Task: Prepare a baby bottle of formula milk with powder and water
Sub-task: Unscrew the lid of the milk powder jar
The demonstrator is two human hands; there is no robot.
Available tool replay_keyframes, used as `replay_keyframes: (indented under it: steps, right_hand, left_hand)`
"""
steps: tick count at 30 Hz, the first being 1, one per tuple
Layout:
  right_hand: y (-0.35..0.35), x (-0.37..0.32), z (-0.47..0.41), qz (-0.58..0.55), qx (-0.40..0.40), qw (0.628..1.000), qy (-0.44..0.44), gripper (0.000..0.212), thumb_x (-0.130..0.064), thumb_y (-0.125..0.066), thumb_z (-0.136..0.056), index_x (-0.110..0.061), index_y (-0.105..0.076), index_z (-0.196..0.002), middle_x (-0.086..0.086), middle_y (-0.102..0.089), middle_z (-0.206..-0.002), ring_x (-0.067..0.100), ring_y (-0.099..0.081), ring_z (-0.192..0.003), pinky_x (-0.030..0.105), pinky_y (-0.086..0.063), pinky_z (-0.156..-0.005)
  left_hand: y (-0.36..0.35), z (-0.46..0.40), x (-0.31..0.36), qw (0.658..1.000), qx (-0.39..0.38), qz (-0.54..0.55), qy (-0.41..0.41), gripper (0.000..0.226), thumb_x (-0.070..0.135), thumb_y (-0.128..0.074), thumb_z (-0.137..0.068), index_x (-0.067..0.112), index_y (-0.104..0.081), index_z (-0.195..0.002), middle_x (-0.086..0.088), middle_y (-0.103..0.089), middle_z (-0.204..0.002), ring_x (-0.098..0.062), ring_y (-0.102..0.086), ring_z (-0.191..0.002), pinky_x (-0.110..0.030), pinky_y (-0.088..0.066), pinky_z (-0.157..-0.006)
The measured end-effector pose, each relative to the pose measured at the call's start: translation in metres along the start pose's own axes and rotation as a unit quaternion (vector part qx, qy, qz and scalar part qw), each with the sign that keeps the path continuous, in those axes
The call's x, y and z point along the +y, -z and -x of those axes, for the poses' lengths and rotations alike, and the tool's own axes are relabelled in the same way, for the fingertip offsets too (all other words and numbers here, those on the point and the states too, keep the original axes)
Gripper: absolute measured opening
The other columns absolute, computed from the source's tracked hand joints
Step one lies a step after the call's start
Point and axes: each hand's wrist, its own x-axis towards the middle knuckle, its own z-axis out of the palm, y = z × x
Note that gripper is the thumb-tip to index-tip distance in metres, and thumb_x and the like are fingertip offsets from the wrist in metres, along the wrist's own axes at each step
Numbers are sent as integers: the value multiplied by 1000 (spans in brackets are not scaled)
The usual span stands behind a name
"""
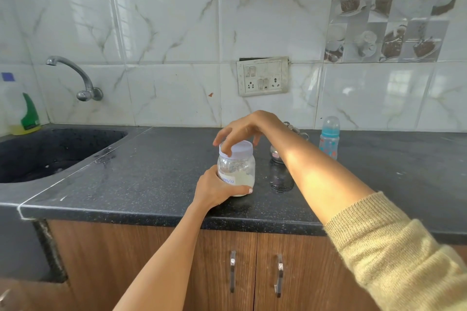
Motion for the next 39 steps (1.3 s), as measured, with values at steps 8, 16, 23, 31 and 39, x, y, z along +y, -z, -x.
replay_keyframes:
  steps: [8, 16, 23, 31, 39]
  right_hand:
    - [-1, -5, -4, 109, 38, 991, -74, 80, -65, -63, -65, -31, -45, -135, 2, -45, -140, 22, -69, -83, 28, -52, -67]
    - [2, -3, 4, 99, 36, 994, -10, 67, -59, -62, -77, -44, -38, -138, -4, -21, -152, 26, -32, -136, 38, -42, -91]
    - [-2, 0, -4, 89, 56, 994, -38, 65, -58, -63, -69, -35, -50, -129, -2, -48, -134, 21, -67, -89, 29, -52, -72]
    - [8, 7, -7, 6, 25, 998, 57, 61, -3, -69, -71, -40, -49, -115, -4, -34, -139, 27, -46, -117, 35, -54, -83]
    - [7, 48, -3, -188, 113, 972, 90, 71, 1, -71, -69, -38, -46, -124, 8, -35, -128, 27, -53, -106, 34, -54, -83]
  left_hand:
    - [0, 0, 0, 1000, 1, -4, 5, 76, 54, -85, -42, 29, -54, -108, 13, -63, -98, -10, -60, -91, -26, -47, -76]
    - [1, 1, 0, 1000, 1, -1, 11, 81, 54, -85, -41, 27, -55, -111, 11, -64, -101, -11, -60, -92, -26, -47, -77]
    - [2, 3, 3, 1000, 0, 1, 9, 72, 49, -86, -46, 28, -53, -106, 13, -61, -96, -11, -58, -90, -25, -45, -76]
    - [2, 3, 0, 1000, -5, 14, 8, 75, 51, -86, -42, 28, -57, -107, 14, -65, -99, -8, -61, -93, -25, -46, -76]
    - [2, 4, 2, 1000, -5, 8, 8, 75, 51, -86, -42, 29, -58, -108, 15, -65, -100, -8, -61, -94, -26, -47, -79]
